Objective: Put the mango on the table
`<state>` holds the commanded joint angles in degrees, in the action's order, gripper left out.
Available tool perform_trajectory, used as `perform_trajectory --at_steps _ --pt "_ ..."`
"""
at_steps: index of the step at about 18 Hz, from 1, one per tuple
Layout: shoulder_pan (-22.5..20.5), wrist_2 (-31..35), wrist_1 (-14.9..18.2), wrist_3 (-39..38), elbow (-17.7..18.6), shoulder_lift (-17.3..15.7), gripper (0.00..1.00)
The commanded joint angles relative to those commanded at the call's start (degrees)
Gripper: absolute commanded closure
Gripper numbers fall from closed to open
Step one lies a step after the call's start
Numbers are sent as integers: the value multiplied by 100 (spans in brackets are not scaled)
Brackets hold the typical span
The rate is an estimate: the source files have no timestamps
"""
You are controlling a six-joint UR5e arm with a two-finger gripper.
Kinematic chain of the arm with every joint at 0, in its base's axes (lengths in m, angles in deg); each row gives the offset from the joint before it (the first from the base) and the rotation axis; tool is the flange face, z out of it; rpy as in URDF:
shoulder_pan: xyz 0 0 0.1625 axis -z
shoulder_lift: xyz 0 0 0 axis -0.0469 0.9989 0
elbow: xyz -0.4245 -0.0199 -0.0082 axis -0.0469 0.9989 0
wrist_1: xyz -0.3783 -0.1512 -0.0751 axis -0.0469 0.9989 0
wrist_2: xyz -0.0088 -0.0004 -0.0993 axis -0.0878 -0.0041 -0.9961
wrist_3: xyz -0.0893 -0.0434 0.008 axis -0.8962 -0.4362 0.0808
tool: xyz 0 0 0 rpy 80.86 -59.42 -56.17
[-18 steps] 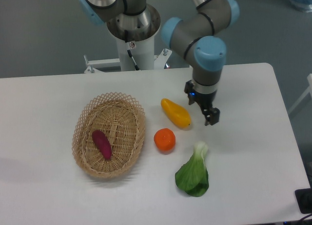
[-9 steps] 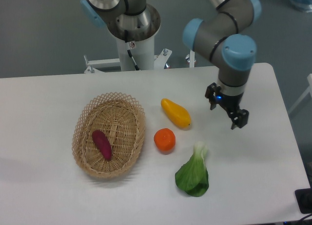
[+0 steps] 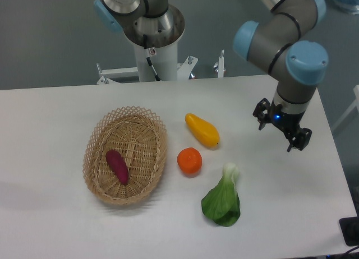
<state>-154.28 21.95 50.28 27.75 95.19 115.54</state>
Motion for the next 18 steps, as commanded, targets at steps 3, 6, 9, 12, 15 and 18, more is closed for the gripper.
perform_trajectory --at_steps 3,6,9,12,15,18 --pt "-97 -26 9 -176 -140 114 0" --pt "-149 -35 18 -185 -255 193 0" --pt "-193 -35 35 -185 -264 220 0" --pt "-202 -35 35 -185 -264 237 0" --pt "-211 -35 35 -185 -264 237 0" --pt "-202 -35 35 -185 -264 237 0"
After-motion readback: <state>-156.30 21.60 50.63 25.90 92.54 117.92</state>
